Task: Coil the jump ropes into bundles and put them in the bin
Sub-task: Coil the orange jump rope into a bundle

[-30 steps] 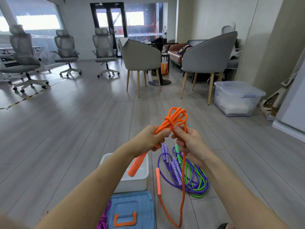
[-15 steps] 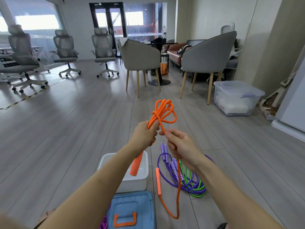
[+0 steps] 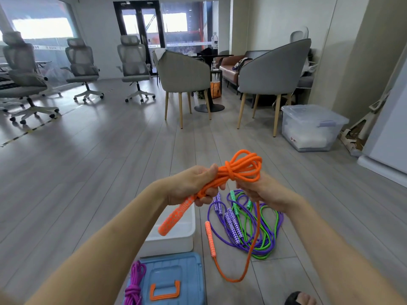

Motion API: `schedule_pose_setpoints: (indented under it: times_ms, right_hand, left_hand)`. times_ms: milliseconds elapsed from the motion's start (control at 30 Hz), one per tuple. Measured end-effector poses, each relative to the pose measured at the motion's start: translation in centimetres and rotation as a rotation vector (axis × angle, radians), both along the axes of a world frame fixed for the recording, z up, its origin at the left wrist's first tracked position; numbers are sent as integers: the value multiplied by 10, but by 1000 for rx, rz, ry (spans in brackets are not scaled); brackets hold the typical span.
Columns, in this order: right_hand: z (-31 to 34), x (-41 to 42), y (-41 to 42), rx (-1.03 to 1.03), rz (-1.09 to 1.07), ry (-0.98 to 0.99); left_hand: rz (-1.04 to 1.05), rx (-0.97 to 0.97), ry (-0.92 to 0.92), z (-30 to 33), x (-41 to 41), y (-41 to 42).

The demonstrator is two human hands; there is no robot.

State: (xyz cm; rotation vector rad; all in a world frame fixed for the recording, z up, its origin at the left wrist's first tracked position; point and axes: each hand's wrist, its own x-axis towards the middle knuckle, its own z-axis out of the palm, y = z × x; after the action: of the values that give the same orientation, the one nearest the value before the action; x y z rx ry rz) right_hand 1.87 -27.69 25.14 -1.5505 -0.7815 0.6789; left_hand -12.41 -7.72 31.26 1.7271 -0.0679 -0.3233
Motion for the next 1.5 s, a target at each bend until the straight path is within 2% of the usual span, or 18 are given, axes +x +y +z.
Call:
schedule_pose_setpoints:
  times_ms: [67,200,267,333,433,533,667,767,867,1000,1200,1367,1500]
  right_hand:
    - [2,8,-10,-16,60,21]
    - [-1,11,-17,-132,126,-114]
    - [0,11,-18,-157,200,-88]
    - [1,9,-19,-192,261,-57]
    - [2,8,-18,-276,299,-112]
    - [8,1,-13,-414,355,-233]
    - [4,-8,6,-522,113,-491]
    - [1,-16,21,-501,-74,-554]
    - [-4,-24,32,-389,-171,-473]
    - [-11,-26,36,-137,-187,-315]
    - [-5,-31,36,178,-358,-109]
    - [-4,-33,36,265,-331,-2]
    - [-4,-28,26,296,-83,203]
  left_hand:
    - [-55,34,38,3,-2,0]
    - [-136,140,144,0,-2,-7]
    - [-197,195,212,-5,-3,-9]
    - [-251,288,263,-11,-4,-11]
    - [-311,429,329,-17,-3,-18]
    - [-349,677,349,-25,0,-27]
    - [-195,964,209,-51,9,-30]
    - [-16,1012,70,-68,13,-17]
    - [179,1112,-34,-78,16,-6]
    - [418,899,-129,-79,20,-2]
    - [561,303,-159,-55,21,-5]
    - [507,109,-209,-41,17,-6]
    - [399,41,-257,-30,10,-6]
